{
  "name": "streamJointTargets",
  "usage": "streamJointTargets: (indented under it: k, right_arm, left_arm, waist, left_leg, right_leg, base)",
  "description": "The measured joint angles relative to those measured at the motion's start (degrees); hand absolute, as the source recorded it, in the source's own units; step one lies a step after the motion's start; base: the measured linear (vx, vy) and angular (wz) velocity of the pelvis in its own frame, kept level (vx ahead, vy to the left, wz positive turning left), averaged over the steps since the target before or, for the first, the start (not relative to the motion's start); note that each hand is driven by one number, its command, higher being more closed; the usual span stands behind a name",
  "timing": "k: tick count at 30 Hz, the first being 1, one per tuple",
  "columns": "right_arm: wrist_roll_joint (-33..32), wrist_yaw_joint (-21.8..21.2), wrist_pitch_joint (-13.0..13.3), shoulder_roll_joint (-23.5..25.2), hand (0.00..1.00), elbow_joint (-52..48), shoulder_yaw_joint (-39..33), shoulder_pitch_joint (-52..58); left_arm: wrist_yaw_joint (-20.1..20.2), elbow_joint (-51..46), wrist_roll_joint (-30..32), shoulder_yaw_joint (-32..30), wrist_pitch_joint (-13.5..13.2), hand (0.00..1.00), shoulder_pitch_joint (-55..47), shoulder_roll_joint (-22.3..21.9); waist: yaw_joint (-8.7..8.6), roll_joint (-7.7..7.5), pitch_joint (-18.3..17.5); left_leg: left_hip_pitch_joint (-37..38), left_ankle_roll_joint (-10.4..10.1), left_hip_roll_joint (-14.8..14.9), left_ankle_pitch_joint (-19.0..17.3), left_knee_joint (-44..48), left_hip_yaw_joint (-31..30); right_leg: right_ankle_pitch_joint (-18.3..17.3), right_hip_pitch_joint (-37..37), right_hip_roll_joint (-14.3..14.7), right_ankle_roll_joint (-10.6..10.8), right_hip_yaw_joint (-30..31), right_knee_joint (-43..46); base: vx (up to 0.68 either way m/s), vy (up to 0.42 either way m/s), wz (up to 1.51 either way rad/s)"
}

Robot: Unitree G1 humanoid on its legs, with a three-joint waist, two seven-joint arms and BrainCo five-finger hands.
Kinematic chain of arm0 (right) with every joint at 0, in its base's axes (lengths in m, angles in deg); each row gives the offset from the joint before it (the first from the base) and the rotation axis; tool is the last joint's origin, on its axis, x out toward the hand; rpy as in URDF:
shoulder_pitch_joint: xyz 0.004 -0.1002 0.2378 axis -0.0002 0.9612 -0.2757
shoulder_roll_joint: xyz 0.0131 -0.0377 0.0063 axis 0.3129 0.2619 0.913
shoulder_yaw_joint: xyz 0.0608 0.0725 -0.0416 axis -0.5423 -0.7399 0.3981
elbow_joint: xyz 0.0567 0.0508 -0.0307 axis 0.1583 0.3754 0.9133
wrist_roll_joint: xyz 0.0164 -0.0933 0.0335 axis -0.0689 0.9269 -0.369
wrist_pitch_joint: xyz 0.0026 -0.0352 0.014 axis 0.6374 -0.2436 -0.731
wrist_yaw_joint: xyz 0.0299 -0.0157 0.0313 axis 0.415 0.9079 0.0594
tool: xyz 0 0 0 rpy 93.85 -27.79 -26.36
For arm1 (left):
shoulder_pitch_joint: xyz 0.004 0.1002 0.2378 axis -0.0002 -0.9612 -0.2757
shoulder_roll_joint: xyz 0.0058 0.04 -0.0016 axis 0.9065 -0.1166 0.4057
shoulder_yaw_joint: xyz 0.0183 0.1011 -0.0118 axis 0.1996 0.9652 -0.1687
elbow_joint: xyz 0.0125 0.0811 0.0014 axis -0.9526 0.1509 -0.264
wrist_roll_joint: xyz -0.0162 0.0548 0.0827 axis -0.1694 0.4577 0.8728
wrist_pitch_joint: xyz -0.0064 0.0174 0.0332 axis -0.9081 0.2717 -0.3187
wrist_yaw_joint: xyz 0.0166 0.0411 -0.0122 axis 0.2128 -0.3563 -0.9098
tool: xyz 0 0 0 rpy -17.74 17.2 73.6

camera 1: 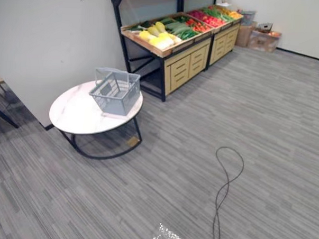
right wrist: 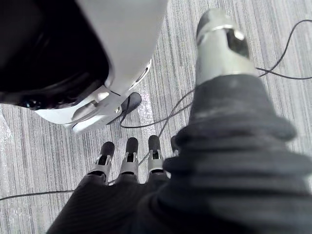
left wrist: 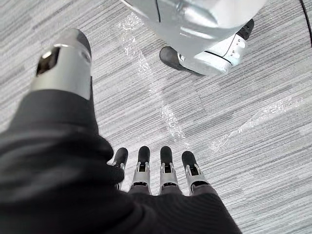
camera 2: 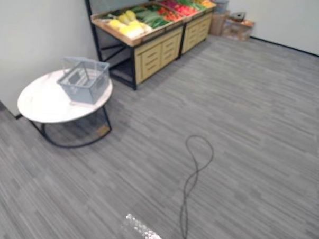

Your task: Pick vegetable in the basket

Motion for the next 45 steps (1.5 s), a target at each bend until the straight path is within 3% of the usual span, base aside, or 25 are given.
streamJointTargets:
  k: [1,2,6,15,18,19,20,22,24,26,27,29,30,33,35,36,37,38,39,40,41,42,43,44,45]
  right_arm:
    - [0.0,-0.2,0.5,0.2,0.0,0.0,0.0,0.0]
    - [0.0,-0.2,0.6,0.3,0.0,0.0,0.0,0.0]
    - [0.0,-0.2,0.8,0.4,0.0,0.0,0.1,0.1]
    - [0.5,0.4,0.8,0.2,0.0,-0.2,2.1,0.0]
    - [2.4,0.4,0.7,0.2,0.0,-0.3,2.2,0.0]
    - [2.5,0.4,0.5,0.4,0.0,-0.3,2.2,0.0]
    - [2.5,0.5,0.1,0.2,0.0,-0.3,2.2,0.0]
    - [3.2,0.6,-0.7,-0.4,0.0,-0.2,2.1,-0.1]
    - [4.6,0.6,-1.2,-0.9,0.0,-0.1,2.0,0.4]
    - [5.6,0.6,-1.8,-2.0,0.0,-0.1,1.9,0.5]
    - [7.1,0.5,-2.1,-2.8,0.0,-0.1,2.0,0.5]
    - [9.1,0.4,-2.3,-3.2,0.0,-0.1,2.0,0.5]
    - [9.2,0.1,-2.6,-3.9,0.0,0.0,1.8,0.2]
    - [9.2,-0.5,-2.5,-3.2,0.0,0.2,0.8,-0.1]
    - [9.1,-0.5,-1.9,-2.4,0.0,1.8,-0.2,-1.0]
    - [8.9,-0.6,-1.2,-2.3,0.0,2.4,-0.2,-1.6]
    - [8.9,-0.6,-0.7,-2.2,0.0,2.6,-0.2,-1.5]
    - [8.9,-0.6,-0.5,-2.3,0.0,2.8,-0.1,-1.6]
    - [8.8,-0.8,0.3,-2.4,0.0,2.8,0.0,-1.3]
    - [8.5,-2.2,1.6,-1.7,0.0,1.5,0.8,-1.0]
    - [7.6,-2.5,2.2,-1.2,0.0,0.0,1.9,-0.2]
    - [6.4,-2.5,2.6,-1.1,0.0,-0.6,2.8,0.3]
    - [5.5,-2.6,2.9,-0.6,0.0,-1.4,5.1,0.3]
    - [4.7,-1.6,3.1,-1.2,0.0,-2.4,6.1,0.5]
    - [4.1,-1.6,3.4,-1.8,0.0,-2.4,6.6,0.7]
  left_arm:
    - [-0.6,0.0,0.0,-0.3,-0.4,0.0,0.0,0.0]
    - [-0.8,0.0,0.0,-0.4,-0.5,0.0,0.0,0.0]
    - [-0.4,0.0,0.4,-0.4,-0.9,0.0,0.0,0.0]
    - [1.9,-0.4,0.9,-0.3,0.8,0.0,0.0,0.5]
    - [2.3,-0.8,0.7,-0.1,1.6,0.0,1.0,0.9]
    - [2.5,-0.8,-0.1,-0.2,1.5,0.0,1.8,1.2]
    - [2.4,-0.7,-2.4,-0.3,1.5,0.0,2.3,1.1]
    - [2.1,-0.4,-4.5,-0.3,1.6,0.0,2.3,0.6]
    - [2.2,-0.4,-4.3,-0.3,1.6,0.0,2.2,0.1]
    - [2.8,-0.4,-4.2,-0.4,1.6,0.0,1.6,-1.1]
    - [3.6,-0.3,-4.4,-0.5,1.6,0.0,0.9,-1.8]
    - [4.8,-0.3,-4.5,-2.2,2.1,0.0,-0.6,-3.5]
    - [5.8,0.6,-4.6,-2.6,2.5,0.0,-0.9,-4.0]
    - [7.5,1.3,-6.0,-3.5,3.3,0.0,-0.7,-4.0]
    - [7.7,1.5,-6.2,-6.5,3.8,0.0,-2.0,-4.1]
    - [7.5,1.6,-5.7,-7.6,4.6,0.0,-2.7,-4.1]
    - [7.0,1.7,-5.4,-7.7,6.0,0.0,-2.6,-4.6]
    - [6.8,1.9,-4.6,-8.0,6.5,0.0,-2.8,-4.8]
    - [6.6,2.0,-2.8,-7.6,7.2,0.0,-3.3,-4.6]
    - [6.2,1.7,0.0,-6.8,7.1,0.0,-4.6,-3.1]
    - [5.4,1.6,1.2,-6.3,7.0,0.0,-4.2,-1.7]
    - [5.1,1.3,1.3,-5.7,6.9,0.0,-4.1,-0.9]
    - [4.8,0.1,1.6,-4.3,6.0,0.0,-4.1,0.2]
    - [4.3,-1.7,2.1,-3.3,5.4,0.0,-3.4,0.0]
    - [4.1,-2.4,2.8,-2.5,4.9,0.0,-3.2,-0.2]
  waist:
    - [0.06,-0.69,0.3]
    - [0.07,-0.08,0.3]
    - [0.08,-0.67,0.7]
    - [0.05,-0.84,1.0]
    - [0.05,-0.63,1.7]
    - [0.01,-1.56,3.3]
    - [0.19,-1.35,4.8]
    - [-0.13,-0.92,6.2]
    - [-0.1,-0.17,6.4]
    - [0.06,1.86,6.7]
    - [0.2,3.36,6.8]
    - [0.81,4.36,6.9]
    - [1.68,5.98,6.9]
    - [2.27,5.23,8.9]
    - [3.32,3.14,8.0]
    - [3.02,2.16,7.7]
    - [3.29,1.22,6.4]
    - [3.64,1.43,5.7]
    - [3.58,0.92,4.4]
    - [2.89,-2.15,2.5]
    - [2.64,-3.23,2.2]
    - [2.63,-4.1,2.0]
    - [3.24,-4.02,0.6]
    - [2.57,-2.41,0.1]
    - [2.22,-1.59,0.3]
  left_leg:
    - [0.3,0.0,0.0,0.0,0.0,-0.1]
    - [0.4,0.0,0.0,0.0,0.1,-0.1]
    - [0.8,0.1,0.0,0.1,0.1,-0.1]
    - [0.1,-0.4,0.0,-0.3,1.4,0.1]
    - [-7.4,-2.9,1.4,-5.3,14.6,3.1]
    - [-10.3,-3.9,2.0,-5.8,21.8,5.8]
    - [-13.5,-4.1,3.7,-7.5,28.3,9.2]
    - [-15.9,-2.9,6.1,-9.8,30.0,12.3]
    - [-16.9,-2.9,5.8,-7.2,23.1,12.4]
    - [-17.9,-3.5,6.2,-3.0,15.2,11.6]
    - [-19.5,-4.2,7.0,-0.8,13.8,10.2]
    - [-20.5,-4.8,7.5,1.7,16.7,10.7]
    - [-21.4,-3.8,7.9,0.6,20.2,11.1]
    - [-22.9,0.4,7.9,-6.4,29.9,11.6]
    - [-24.7,2.1,7.6,-11.4,37.7,14.1]
    - [-26.9,4.5,7.6,-15.8,45.2,14.4]
    - [-28.6,5.8,7.4,-19.9,50.9,15.4]
    - [-29.1,6.0,7.1,-21.3,52.1,16.0]
    - [-28.9,5.9,5.4,-22.6,51.3,16.8]
    - [-27.4,6.1,1.6,-22.7,47.9,19.2]
    - [-25.5,6.1,0.1,-22.7,45.5,20.1]
    - [-24.4,6.0,-1.0,-22.5,43.5,20.6]
    - [-22.4,6.0,-3.2,-21.1,38.0,21.1]
    - [-19.0,6.5,-3.9,-18.2,31.4,20.3]
    - [-16.9,6.7,-4.4,-16.5,27.4,20.0]
  right_leg:
    - [0.0,0.3,0.0,0.0,-0.1,0.0]
    - [0.0,0.5,0.0,0.0,-0.1,0.0]
    - [0.0,0.7,-0.1,0.0,-0.3,0.3]
    - [-0.2,0.6,-0.3,-0.2,-0.3,0.7]
    - [-2.1,-1.2,-0.8,-1.3,-1.0,3.1]
    - [-2.9,-1.1,-1.6,-1.7,-1.5,4.3]
    - [-3.8,-0.9,-2.2,-1.8,-1.6,5.9]
    - [-4.9,0.0,-3.1,-1.2,-1.9,7.0]
    - [-5.9,0.7,-4.8,-0.1,-2.0,7.5]
    - [-6.6,1.7,-5.4,0.7,-1.5,7.0]
    - [-6.8,2.6,-5.4,1.0,-0.9,6.0]
    - [-7.3,3.8,-6.3,1.6,0.9,4.7]
    - [-7.5,3.5,-6.1,1.4,0.7,7.2]
    - [-11.9,3.3,-7.9,1.4,-0.1,17.7]
    - [-18.7,-1.7,-11.9,4.4,-0.3,31.2]
    - [-23.4,-4.1,-14.6,6.6,0.8,38.1]
    - [-28.4,-4.4,-16.6,11.3,2.1,39.7]
    - [-29.3,-4.4,-17.7,13.1,2.1,40.0]
    - [-29.4,-6.0,-19.9,13.0,1.4,45.2]
    - [-27.5,-11.0,-24.7,10.4,0.5,62.2]
    - [-23.7,-12.0,-26.1,5.3,-1.5,70.0]
    - [-18.4,-12.0,-25.9,2.7,-3.2,71.7]
    - [-8.9,-11.9,-24.5,-0.1,-4.2,67.9]
    - [-1.8,-11.5,-23.0,0.7,-4.5,65.2]
    - [2.8,-12.0,-22.8,1.0,-4.4,65.3]
  base:
    - [-0.04,-0.023,0.04]
    - [-0.04,-0.019,0.02]
    - [-0.05,-0.017,0.01]
    - [-0.01,-0.007,0.01]
    - [-0.03,-0.015,0.15]
    - [-0.06,0.006,0.25]
    - [-0.05,0.006,0.22]
    - [0.01,0.028,0.18]
    - [0.05,0.107,0.1]
    - [0.05,0.179,-0.08]
    - [0.12,0.282,-0.29]
    - [0.19,0.304,-0.39]
    - [0.28,0.262,-0.2]
    - [0.28,0.235,-0.02]
    - [0.19,0.202,-0.18]
    - [0.18,0.256,-0.18]
    - [0.14,0.215,-0.17]
    - [0.17,0.24,-0.2]
    - [0.22,0.16,-0.08]
    - [0.27,0.164,0.07]
    - [0.25,0.068,0.14]
    - [0.25,0.016,0.0]
    - [0.31,0.066,0.05]
    - [0.32,0.091,0.11]
    - [0.31,0.129,0.29]
